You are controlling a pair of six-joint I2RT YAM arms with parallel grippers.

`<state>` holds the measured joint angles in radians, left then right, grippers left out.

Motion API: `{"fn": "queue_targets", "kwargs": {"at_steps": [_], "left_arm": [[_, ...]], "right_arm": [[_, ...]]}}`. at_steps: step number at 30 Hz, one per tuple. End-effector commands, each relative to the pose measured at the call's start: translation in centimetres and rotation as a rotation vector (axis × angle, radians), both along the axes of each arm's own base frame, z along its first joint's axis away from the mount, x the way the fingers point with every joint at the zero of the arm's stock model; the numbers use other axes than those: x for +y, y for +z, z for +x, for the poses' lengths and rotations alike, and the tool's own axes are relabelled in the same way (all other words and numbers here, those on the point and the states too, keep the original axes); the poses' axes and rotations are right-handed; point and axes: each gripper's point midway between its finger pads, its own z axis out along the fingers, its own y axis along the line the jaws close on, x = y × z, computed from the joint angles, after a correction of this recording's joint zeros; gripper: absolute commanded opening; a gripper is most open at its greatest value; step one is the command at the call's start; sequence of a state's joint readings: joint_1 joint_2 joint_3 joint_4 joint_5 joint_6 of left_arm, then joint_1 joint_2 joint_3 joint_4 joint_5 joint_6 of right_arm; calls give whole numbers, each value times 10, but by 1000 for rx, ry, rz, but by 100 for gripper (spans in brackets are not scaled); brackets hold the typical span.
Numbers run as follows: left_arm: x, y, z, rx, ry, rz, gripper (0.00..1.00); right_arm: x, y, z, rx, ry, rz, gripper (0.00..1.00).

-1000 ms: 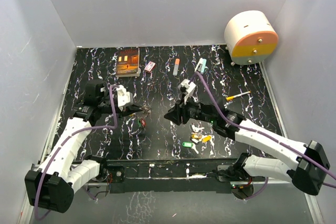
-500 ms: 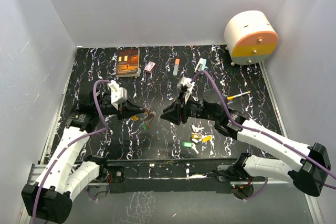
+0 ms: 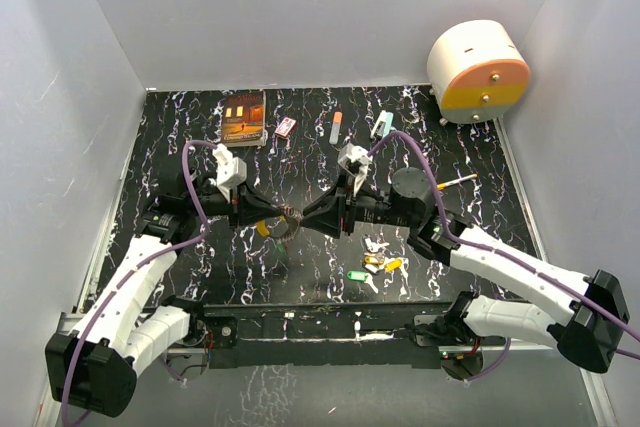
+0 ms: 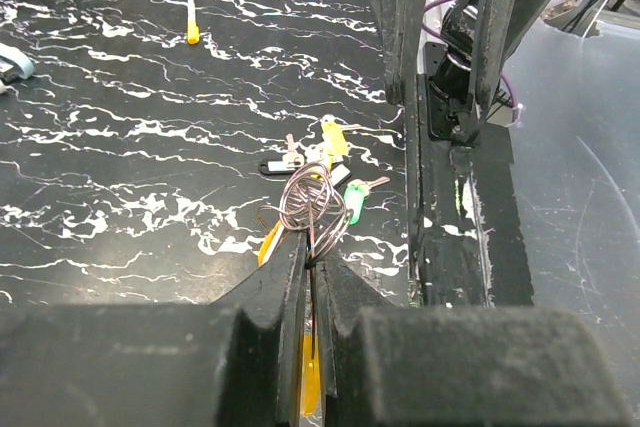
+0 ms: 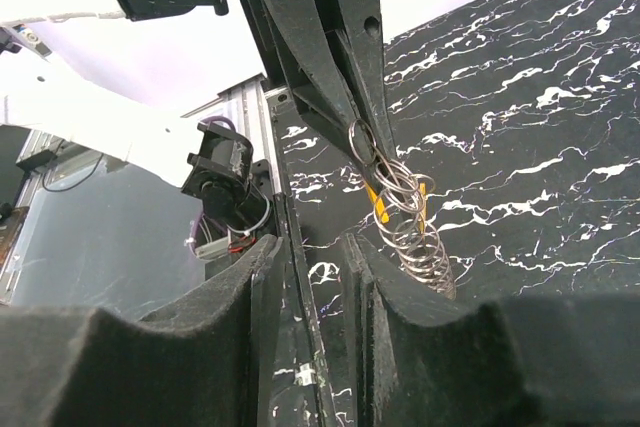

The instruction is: Put the keys on the keyring

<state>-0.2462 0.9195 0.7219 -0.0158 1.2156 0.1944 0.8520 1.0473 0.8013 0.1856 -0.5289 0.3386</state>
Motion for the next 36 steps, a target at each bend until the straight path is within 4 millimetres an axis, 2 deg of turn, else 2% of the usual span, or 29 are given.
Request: {"fn": "queue_targets", "kwargs": {"at_steps": [1,15,32,36], "left_arm": [[-4,3,-10,46,-41,-22,0],[-8,-9,-16,146,-41,11,0],[-14,0,-16,170,-49,2,0],[-15,0,-17,175,-53,5,0]], "right_arm": [[9,34,1,-87,25,88,33],[31,40,14,-121,32,71,31],[50,18,18,-90,47,24,31],[52,14,20,-87,45,15,27]]}}
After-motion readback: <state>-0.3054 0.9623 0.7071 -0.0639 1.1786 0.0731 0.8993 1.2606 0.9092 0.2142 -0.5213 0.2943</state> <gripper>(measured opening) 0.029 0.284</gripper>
